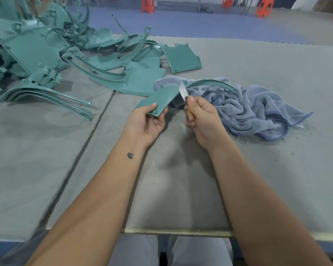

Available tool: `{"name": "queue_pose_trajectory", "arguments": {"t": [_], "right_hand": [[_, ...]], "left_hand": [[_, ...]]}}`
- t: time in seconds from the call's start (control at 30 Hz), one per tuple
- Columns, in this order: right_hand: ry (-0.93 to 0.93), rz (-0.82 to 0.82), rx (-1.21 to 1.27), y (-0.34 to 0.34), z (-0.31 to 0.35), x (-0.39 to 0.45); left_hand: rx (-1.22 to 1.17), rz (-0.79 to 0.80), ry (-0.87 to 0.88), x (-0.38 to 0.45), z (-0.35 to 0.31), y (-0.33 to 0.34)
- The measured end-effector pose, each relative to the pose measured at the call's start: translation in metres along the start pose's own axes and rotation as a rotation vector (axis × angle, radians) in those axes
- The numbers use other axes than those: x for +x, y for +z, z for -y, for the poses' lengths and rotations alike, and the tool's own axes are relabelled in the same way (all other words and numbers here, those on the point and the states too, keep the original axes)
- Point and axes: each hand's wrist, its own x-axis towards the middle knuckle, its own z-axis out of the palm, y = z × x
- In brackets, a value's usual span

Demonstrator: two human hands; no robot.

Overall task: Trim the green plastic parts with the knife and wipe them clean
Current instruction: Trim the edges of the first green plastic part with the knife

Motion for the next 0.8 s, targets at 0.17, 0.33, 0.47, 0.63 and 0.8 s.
{"name": "queue_pose_trajectory", "arguments": {"t": [0.17, 0.33, 0.47, 0.63, 0.8], "right_hand": [[0.019, -0.113, 0.167, -0.0043, 0.0025, 0.0023], [-0.007, 0.078, -0.041, -0.0026, -0.0008, -0.0021], [-0.029, 0.24, -0.294, 0.0044, -0.0025, -0.0059], [-0.064, 0.091, -0.219, 0.0009, -0.0018, -0.0007], [-0.018, -0.034, -0.031, -0.0039, -0.0004, 0.0033]], "left_hand": [[0.006, 0.012, 0.005, -0.0015, 0.0008, -0.0001], [-0.027, 0.003, 0.033, 0.0007, 0.0032, 0.0015], [0.007, 0.001, 0.026, 0.0024, 0.0042, 0.0019], [0.015, 0.022, 0.007, 0.0014, 0.0019, -0.0008], [-0.002, 0.024, -0.002, 0.0002, -0.0008, -0.0032]]}}
